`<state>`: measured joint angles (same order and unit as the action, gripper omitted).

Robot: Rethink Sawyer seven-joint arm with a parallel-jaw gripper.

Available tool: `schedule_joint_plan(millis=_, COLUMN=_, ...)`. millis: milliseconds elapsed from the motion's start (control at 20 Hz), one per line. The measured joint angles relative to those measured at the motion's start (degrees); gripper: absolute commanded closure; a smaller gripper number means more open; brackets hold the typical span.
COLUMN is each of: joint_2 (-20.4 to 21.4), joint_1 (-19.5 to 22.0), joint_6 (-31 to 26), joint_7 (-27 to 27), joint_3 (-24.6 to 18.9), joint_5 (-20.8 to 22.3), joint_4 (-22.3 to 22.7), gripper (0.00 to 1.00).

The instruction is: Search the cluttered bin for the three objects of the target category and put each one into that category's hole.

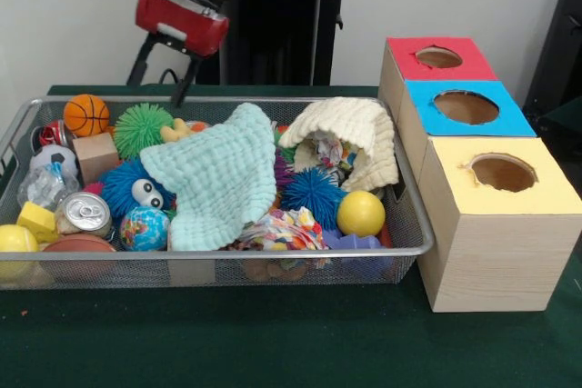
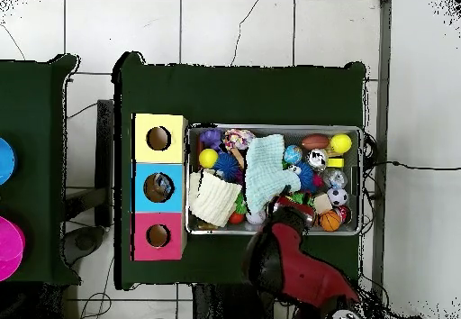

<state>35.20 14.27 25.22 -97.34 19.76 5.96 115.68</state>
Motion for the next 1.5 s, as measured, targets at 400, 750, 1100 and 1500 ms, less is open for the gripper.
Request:
schedule_joint_plan(millis=400, joint_2=-2.9, joint_1=3.3, joint_6=1.9, joint_7=0.0, joint_3=1.8, joint_5=2.7, joint_4=-4.4, gripper=0.0)
schedule_joint_plan(millis=750, joint_2=-7.3, joint_1=5.5, joint_6=6.2, joint_7=0.0, joint_3=2.1, joint_5=3.9, joint_4=-8.4, gripper=0.0)
schedule_joint_plan(millis=1100, joint_2=-13.4, joint_1=9.5, joint_6=7.1, joint_7=0.0, joint_3=1.1, joint_5=5.6, joint_4=-12.7, gripper=0.0)
schedule_joint_plan(millis=1500, joint_2=-19.2, joint_1=12.2, joint_6=7.2, joint_7=0.0, joint_3=0.0, joint_5=6.5, joint_4=-15.5, gripper=0.0)
